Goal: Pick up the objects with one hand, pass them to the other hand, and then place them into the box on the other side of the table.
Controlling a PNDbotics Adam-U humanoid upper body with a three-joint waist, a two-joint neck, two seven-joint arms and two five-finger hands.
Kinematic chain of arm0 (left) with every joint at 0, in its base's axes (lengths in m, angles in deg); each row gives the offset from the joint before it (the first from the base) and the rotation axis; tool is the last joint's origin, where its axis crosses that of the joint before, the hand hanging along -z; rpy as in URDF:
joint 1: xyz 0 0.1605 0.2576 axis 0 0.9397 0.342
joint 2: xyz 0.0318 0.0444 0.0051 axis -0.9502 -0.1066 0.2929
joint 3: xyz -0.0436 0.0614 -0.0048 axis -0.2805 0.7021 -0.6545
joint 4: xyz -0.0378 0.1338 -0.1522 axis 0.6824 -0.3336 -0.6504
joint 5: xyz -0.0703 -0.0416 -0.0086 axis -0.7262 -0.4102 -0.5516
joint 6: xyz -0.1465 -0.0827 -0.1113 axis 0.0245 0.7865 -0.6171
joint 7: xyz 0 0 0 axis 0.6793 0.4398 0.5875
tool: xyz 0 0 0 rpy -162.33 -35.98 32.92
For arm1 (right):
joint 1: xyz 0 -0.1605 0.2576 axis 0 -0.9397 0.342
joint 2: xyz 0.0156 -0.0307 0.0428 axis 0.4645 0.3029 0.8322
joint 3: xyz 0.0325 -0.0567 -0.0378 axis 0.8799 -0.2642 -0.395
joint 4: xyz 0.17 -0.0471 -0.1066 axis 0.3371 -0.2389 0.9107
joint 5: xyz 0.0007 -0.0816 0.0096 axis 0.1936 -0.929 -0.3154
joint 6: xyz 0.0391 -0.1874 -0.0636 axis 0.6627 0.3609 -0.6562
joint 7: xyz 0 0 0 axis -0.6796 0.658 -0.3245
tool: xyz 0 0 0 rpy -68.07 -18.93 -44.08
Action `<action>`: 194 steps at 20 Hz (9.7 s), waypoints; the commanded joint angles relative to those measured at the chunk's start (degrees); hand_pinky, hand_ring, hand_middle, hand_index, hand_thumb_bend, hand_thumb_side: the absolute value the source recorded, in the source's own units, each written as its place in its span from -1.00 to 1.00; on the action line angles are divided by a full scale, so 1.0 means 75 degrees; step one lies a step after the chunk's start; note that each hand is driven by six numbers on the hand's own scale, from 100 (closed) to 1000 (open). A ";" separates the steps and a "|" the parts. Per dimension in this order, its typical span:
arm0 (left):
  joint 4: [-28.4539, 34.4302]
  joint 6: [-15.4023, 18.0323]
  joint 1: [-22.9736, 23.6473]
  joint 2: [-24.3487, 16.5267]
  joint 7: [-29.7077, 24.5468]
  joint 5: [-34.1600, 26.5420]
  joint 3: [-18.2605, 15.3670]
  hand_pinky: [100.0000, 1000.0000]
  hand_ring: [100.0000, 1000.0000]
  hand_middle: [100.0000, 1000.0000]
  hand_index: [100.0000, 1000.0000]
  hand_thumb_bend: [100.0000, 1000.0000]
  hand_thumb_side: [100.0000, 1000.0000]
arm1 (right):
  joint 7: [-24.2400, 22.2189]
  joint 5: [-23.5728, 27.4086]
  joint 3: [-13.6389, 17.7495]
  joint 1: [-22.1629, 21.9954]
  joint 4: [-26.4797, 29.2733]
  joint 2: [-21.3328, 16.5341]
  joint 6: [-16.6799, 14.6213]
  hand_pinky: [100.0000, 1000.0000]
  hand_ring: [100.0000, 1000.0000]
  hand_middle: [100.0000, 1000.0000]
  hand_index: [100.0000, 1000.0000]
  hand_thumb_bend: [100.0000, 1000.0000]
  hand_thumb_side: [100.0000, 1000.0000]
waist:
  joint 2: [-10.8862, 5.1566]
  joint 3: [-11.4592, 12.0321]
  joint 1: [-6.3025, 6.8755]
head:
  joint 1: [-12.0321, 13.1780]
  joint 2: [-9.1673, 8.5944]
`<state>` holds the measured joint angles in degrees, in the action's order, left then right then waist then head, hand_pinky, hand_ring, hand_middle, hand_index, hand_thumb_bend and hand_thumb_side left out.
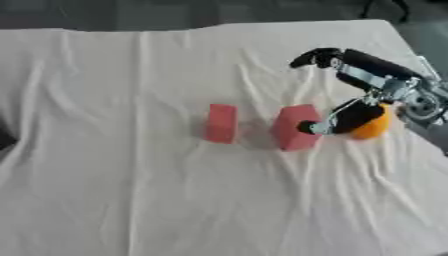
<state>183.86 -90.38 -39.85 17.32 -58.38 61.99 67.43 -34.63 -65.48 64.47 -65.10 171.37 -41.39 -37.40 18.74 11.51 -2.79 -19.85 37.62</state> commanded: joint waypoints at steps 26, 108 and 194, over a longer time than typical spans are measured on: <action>0.0177 0.0027 -0.0117 -0.0358 -0.0008 0.0097 -0.0053 1.00 0.35 0.34 0.40 -1.00 0.73 | -0.0671 -0.0528 0.0202 -0.0335 0.0069 -0.0005 -0.0257 0.94 0.87 0.70 0.81 0.02 -0.94 | 0.0143 0.0126 -0.0248 | -0.0121 -0.0184; 0.0159 -0.0111 -0.0098 -0.0344 -0.0043 0.0223 0.0018 1.00 0.33 0.33 0.39 -1.00 0.79 | -0.0463 -0.2376 -0.0029 -0.0729 0.0069 0.0732 0.2009 1.00 0.79 0.62 0.80 -0.41 -1.00 | 0.0444 0.0281 -0.0310 | -0.0153 -0.0348; 0.0622 0.0229 -0.3741 -0.2044 -0.2016 -0.0287 0.0203 1.00 0.38 0.38 0.45 -1.00 0.00 | 0.6157 0.3006 -0.3009 0.2349 0.0069 0.2195 0.1443 -0.50 0.17 -0.38 -0.26 -0.45 -1.00 | -0.1319 0.0306 0.0347 | 0.0031 0.0866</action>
<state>187.78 -87.67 -66.69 3.78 -72.98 59.25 68.94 11.30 -42.38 41.75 -48.19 171.36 -23.80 -26.95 10.91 13.86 -1.06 -19.27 43.77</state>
